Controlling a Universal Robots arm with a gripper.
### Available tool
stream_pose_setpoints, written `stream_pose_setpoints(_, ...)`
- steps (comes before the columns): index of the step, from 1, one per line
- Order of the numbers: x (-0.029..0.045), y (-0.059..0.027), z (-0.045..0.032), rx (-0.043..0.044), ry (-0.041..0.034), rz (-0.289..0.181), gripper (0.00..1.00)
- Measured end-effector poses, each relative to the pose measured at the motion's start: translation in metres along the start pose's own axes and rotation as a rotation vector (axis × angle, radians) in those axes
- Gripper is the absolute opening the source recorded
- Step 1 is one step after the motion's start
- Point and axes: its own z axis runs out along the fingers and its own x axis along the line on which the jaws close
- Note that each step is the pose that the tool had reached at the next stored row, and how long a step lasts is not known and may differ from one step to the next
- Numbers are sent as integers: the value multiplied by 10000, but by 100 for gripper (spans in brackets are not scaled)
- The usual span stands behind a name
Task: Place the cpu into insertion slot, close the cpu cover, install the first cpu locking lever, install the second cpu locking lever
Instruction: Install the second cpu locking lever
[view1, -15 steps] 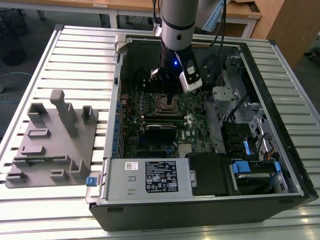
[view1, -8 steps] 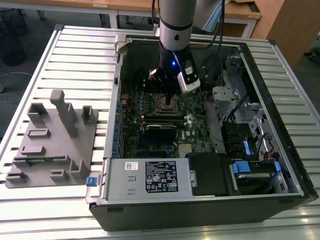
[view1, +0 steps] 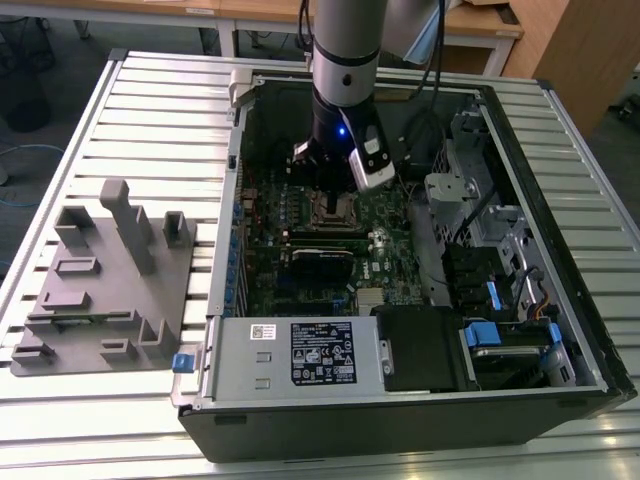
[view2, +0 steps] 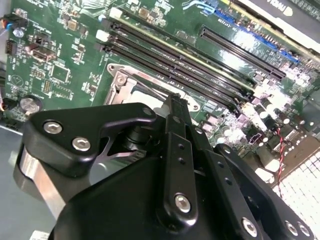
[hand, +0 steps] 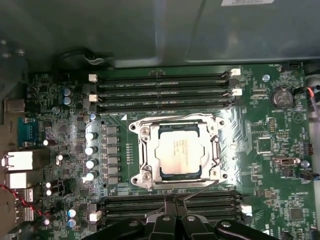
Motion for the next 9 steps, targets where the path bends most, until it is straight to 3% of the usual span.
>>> stream_pose_setpoints(9,69,-33,114,33,-1,-1,10)
